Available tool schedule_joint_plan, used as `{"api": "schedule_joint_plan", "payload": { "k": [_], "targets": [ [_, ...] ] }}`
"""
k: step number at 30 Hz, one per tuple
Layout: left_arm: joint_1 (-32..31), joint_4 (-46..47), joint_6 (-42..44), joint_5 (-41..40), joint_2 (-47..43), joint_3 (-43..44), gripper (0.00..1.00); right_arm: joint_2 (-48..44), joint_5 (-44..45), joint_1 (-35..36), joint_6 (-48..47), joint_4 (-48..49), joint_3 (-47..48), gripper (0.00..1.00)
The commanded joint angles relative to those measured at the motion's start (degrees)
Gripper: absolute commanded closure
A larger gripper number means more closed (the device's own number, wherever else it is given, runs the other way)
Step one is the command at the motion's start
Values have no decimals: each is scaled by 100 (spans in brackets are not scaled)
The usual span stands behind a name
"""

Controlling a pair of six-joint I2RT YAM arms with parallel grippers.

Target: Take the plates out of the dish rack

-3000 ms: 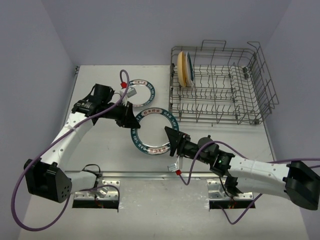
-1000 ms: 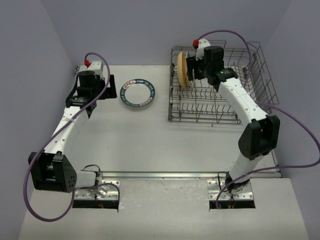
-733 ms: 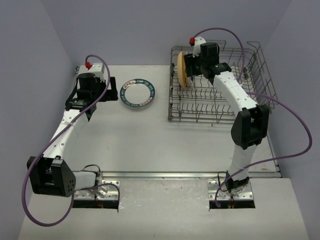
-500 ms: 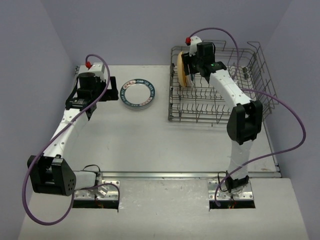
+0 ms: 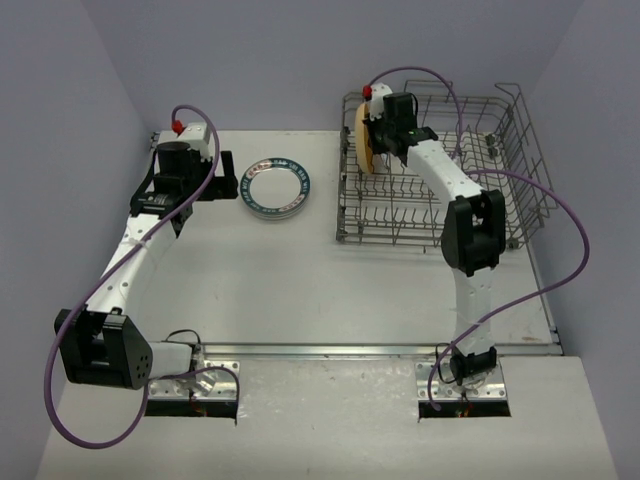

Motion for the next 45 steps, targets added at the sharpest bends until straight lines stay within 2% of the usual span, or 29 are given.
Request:
{"api": "schedule_joint_plan", "payload": {
  "k": [1, 10, 13, 17, 18, 20, 22, 24, 27, 28, 30, 33, 38, 45],
  "targets": [
    [-38, 58, -108, 155, -15, 328, 0, -226, -55, -89, -3, 150, 317, 99],
    [-38, -33, -300, 527, 13, 537, 0, -1494, -1498, -290, 1119, -108, 376, 100],
    [-38, -31, -303, 611, -55, 535, 0, -1848, -1946, -555, 1709, -108, 519, 100],
    [-24, -67, -285, 916, -157, 592, 0, -2167, -3231, -1147, 2741, -67, 662, 100],
    [-13, -94, -287, 1073, -191, 619, 0, -2254, -3549, -1278, 2863, -47, 637, 100],
    [75, -142, -312, 1487, -304, 704, 0, -2576, -3925, -1319, 2501, -84, 498, 100],
    [144, -208, -372, 2052, -395, 798, 0, -2982, -4159, -1241, 1973, -166, 147, 100],
    [203, -297, -445, 2809, -437, 912, 0, -3476, -4060, -1103, 842, -218, -626, 100],
    [208, -493, -652, 4377, -456, 1002, 1, -4799, -3244, -573, -1271, 47, -2229, 100],
    [208, -496, -722, 4645, -463, 1000, 1, -5148, -3100, -388, -1773, 192, -2354, 100],
    [208, -513, -827, 5085, -626, 965, 2, -6223, -2457, 349, -3323, 577, -3988, 100],
    [208, -590, -789, 5358, -755, 916, 1, -7192, -1463, 1259, -4806, 985, -5289, 100],
    [105, -832, -663, 5690, -658, 791, 3, -8098, -611, 1938, -6611, 1707, -6730, 100],
    [-596, -1251, -284, 5200, -444, 812, 10, -8940, -733, 2380, -9146, 3043, -8534, 100]
  ]
}}
